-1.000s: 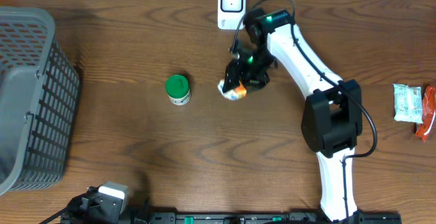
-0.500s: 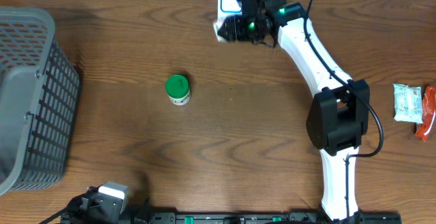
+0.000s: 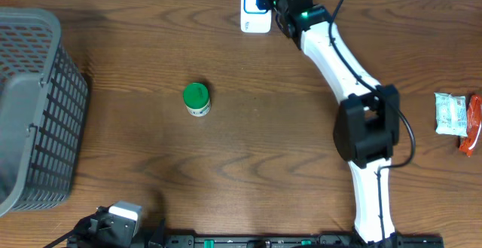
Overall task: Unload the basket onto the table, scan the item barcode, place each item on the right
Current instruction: 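Hold the orange box barcode in front of the white scanner, then carry the orange box to the right edge and release it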
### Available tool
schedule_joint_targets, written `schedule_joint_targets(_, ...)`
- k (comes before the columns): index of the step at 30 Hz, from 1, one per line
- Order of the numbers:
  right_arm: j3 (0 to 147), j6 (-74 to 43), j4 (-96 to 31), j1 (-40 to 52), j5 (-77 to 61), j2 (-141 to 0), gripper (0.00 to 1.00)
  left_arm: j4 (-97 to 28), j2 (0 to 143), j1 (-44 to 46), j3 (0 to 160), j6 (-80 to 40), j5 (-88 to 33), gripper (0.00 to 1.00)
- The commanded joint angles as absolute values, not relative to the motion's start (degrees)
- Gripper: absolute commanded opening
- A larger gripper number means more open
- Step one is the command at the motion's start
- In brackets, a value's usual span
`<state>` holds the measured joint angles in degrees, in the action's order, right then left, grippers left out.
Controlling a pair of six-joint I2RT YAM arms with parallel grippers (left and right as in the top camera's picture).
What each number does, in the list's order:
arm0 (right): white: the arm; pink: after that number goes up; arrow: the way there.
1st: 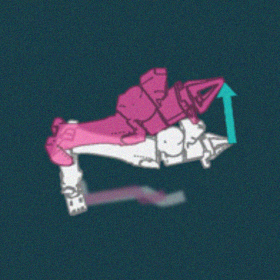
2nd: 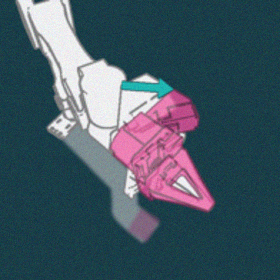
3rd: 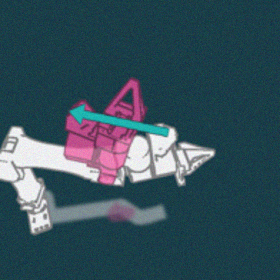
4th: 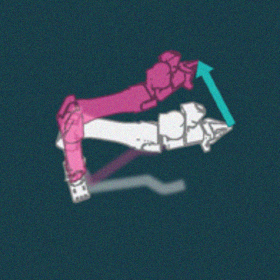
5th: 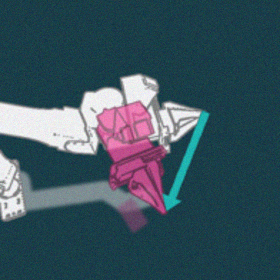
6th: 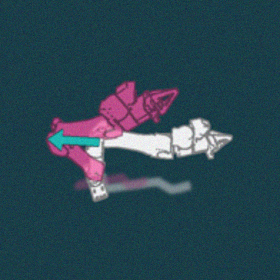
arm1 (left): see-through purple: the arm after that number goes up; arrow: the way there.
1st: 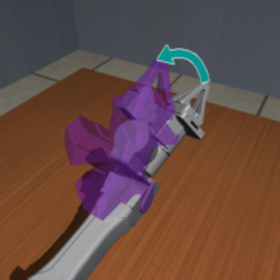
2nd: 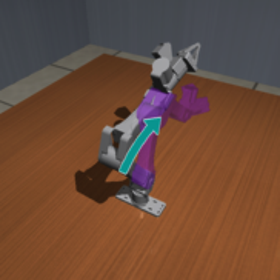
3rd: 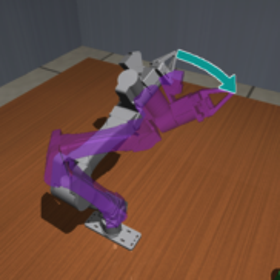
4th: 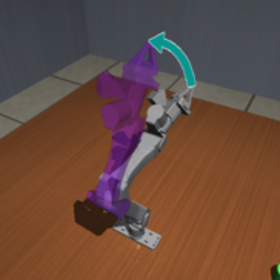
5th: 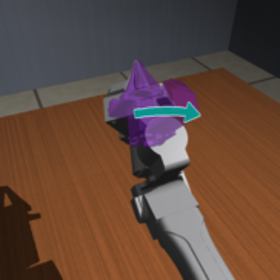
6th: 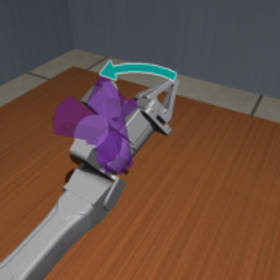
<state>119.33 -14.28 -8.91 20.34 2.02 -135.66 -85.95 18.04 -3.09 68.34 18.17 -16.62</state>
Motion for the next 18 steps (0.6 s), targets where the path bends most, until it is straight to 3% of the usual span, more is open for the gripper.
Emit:
schedule_joint_targets(1,119.79,-13.23,-3.55,20.91,4.25,-142.39,0.53,-86.02,17.74,-2.76,68.62,17.91,-17.32,0.93)
schedule_joint_targets(11,119.81,-13.67,2.42,21.32,4.38,-147.55,0.50,-86.02,17.74,-2.76,68.62,17.91,-17.32,0.93)
schedule_joint_targets(18,119.81,-12.97,-10.48,20.45,4.51,-135.44,0.46,-86.02,17.74,-2.76,68.62,17.91,-17.32,0.93)
